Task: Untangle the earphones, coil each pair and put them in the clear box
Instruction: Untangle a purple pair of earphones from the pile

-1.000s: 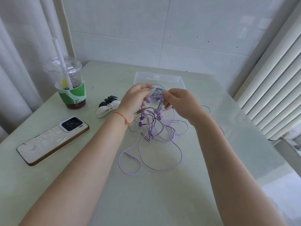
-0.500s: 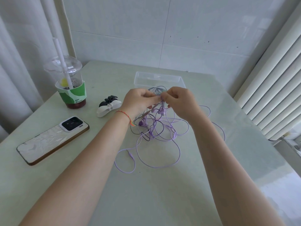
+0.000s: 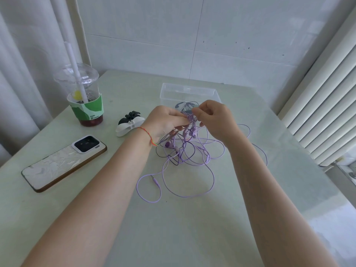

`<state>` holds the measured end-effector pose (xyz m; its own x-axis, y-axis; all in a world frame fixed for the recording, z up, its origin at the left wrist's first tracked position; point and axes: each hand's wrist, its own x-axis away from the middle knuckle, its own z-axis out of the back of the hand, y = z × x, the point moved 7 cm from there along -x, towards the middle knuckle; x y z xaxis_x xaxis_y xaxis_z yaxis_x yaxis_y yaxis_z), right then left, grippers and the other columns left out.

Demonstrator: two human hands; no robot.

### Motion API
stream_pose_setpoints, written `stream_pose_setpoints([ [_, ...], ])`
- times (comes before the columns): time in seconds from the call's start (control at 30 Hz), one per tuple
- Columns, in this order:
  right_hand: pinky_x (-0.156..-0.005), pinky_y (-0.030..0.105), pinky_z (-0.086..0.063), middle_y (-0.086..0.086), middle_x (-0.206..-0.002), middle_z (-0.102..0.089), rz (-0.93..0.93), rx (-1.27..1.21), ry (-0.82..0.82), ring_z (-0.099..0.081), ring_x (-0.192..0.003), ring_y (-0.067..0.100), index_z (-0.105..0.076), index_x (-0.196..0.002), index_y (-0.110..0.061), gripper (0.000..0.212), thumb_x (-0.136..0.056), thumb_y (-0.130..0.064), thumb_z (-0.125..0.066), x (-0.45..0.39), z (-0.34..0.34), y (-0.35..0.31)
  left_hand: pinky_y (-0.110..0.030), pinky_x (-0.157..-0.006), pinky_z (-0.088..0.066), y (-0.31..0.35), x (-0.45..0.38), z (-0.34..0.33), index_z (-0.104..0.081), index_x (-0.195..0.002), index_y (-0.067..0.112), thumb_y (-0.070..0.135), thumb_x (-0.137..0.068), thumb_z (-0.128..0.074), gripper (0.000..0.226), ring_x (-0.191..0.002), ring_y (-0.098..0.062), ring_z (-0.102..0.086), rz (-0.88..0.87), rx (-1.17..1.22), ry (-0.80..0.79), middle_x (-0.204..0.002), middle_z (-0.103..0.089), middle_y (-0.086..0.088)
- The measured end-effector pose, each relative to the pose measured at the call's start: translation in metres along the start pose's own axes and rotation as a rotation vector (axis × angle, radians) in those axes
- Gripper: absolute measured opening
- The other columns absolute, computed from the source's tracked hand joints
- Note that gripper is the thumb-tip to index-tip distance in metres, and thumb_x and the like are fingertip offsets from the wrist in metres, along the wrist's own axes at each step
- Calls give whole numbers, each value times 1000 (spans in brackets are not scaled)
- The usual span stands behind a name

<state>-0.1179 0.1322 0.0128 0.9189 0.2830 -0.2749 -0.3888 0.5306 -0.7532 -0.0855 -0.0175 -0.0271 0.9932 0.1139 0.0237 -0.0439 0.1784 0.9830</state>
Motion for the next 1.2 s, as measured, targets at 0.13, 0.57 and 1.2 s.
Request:
stream_pose_setpoints([
  [0.13,-54,14,-37,3,-76,-65,21,-11,-5,-58,-70,22,-63,-85,-12,15,-92,-26,-64,1,0,-3,-23,-53,-46,1,0,-3,-70,-78,9,2,-86,-69,11,-52,-15,-55,-32,31,-40,-71,-58,-13],
  [0.57,-61,25,-43,4,-70,-62,37,4,18,-57,-68,21,-65,-84,-6,15,-91,-19,-65,2,2,-2,-28,-65,-46,3,-6,-3,-66,-74,25,17,-85,-72,15,-60,-15,-56,-120,-189,60,-65,-66,2],
  [1.2,-58,18,-47,-3,-57,-60,-3,-143,18,-55,-48,4,-63,-72,-13,21,-93,-12,-62,2,3,4,-17,-50,-35,4,-6,-7,-67,-81,18,14,-87,-71,8,-39,5,-47,-169,-206,31,-47,-57,15],
])
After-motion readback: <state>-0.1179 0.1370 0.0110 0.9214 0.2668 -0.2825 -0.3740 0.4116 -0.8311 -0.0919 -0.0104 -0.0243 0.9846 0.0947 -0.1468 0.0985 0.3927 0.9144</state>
